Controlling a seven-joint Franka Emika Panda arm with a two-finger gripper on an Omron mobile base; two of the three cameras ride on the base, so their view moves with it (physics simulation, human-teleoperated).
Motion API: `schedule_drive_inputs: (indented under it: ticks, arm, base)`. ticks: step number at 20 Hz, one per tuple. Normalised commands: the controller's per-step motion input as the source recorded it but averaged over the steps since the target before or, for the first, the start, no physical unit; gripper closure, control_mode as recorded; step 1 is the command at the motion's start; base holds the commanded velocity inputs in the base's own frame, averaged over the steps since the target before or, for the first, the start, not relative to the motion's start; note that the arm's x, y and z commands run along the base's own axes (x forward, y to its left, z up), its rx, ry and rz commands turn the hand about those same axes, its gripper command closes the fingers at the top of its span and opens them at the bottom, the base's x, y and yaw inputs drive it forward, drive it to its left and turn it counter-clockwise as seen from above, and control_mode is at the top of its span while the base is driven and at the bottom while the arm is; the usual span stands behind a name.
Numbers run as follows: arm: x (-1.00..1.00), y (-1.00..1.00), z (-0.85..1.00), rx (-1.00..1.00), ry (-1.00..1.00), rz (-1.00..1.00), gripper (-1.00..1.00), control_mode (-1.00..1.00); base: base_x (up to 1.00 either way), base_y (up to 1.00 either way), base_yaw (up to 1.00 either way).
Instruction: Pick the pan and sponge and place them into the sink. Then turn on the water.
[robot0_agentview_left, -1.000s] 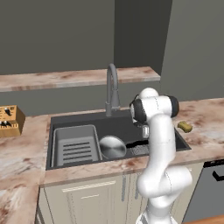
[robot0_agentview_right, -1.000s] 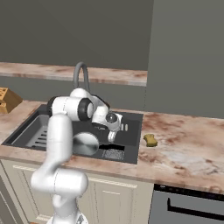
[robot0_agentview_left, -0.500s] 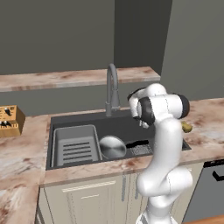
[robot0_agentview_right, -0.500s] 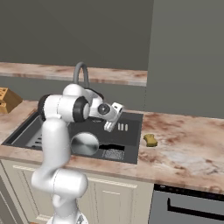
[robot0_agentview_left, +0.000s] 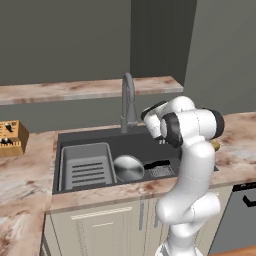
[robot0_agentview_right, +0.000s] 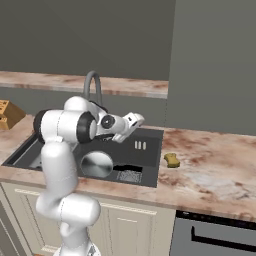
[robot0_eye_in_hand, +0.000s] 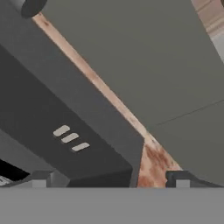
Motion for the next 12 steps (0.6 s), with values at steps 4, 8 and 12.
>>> schedule_drive_inputs:
  ticks: [4,8,12]
  arm:
    - [0.0,-0.12,1.0,0.3,-0.09,-0.33,-1.0,-1.0]
    - [0.0,-0.21,1.0,0.41,-0.09,-0.27,-1.0,-1.0]
    - [0.0,-0.17,1.0,0.45,-0.06,-0.26,-1.0,-1.0]
  base:
    - [0.0,0.0,0.0]
    - [0.0,0.0,0.0]
    - [0.0,0.0,0.0]
